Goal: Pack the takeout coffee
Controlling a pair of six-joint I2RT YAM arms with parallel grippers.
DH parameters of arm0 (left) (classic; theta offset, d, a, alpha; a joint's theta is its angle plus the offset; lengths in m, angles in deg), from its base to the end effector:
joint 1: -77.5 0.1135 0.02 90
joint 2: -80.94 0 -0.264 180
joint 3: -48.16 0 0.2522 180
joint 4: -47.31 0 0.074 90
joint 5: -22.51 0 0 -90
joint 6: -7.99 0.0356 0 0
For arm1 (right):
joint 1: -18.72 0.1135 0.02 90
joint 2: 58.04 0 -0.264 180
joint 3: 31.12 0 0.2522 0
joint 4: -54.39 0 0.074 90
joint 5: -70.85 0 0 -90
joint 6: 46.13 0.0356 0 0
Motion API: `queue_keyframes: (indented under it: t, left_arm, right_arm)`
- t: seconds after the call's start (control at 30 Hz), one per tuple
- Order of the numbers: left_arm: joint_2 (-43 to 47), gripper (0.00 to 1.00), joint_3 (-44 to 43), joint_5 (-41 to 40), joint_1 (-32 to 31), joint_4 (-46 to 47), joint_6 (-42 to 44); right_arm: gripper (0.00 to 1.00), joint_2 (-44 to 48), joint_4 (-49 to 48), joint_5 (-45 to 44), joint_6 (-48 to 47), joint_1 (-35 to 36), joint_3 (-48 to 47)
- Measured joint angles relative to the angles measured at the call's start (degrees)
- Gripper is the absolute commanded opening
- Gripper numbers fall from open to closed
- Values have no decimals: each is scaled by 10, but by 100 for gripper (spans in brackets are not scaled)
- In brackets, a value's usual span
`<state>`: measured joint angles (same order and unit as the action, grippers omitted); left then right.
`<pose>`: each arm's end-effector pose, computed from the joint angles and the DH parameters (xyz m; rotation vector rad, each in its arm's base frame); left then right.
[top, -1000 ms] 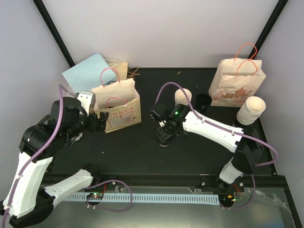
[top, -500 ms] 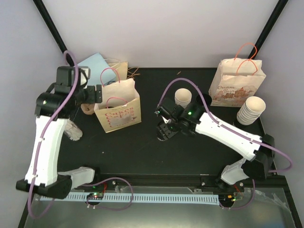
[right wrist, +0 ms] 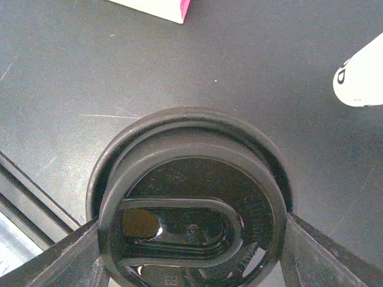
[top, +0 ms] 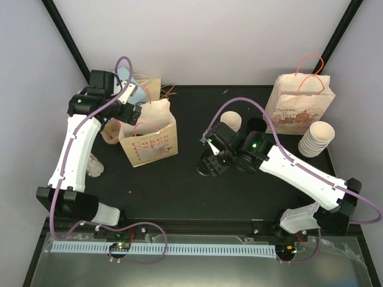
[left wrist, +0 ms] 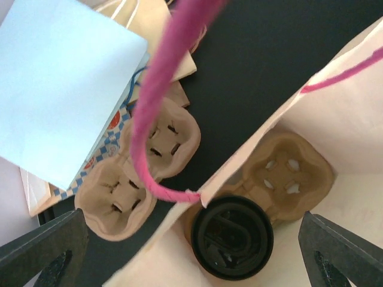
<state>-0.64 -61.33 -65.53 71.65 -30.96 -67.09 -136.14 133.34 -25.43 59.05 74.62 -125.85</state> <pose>0.2726 -0.0292 0.4083 0.4563 2.4064 0.0280 0.1479 0.2115 0.3471 -0.8964 2.5195 0.2636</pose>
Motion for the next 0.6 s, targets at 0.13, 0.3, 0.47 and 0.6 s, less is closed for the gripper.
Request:
queue_keyframes:
  t: [0.13, 0.3, 0.47, 0.6]
  left_arm:
    - [-13, 94, -3, 39, 19, 16, 51]
    - [-38, 73, -6, 108, 30, 16, 123]
    - [-69, 49, -14, 144, 34, 15, 162]
    - [-97, 35, -38, 161, 39, 14, 176]
  right_arm:
    - [72, 7, 4, 2, -3, 0, 0]
    - [72, 14, 10, 3, -5, 0, 0]
    - [72, 14, 17, 5, -9, 0, -13]
    - [72, 14, 17, 9, -10, 0, -23]
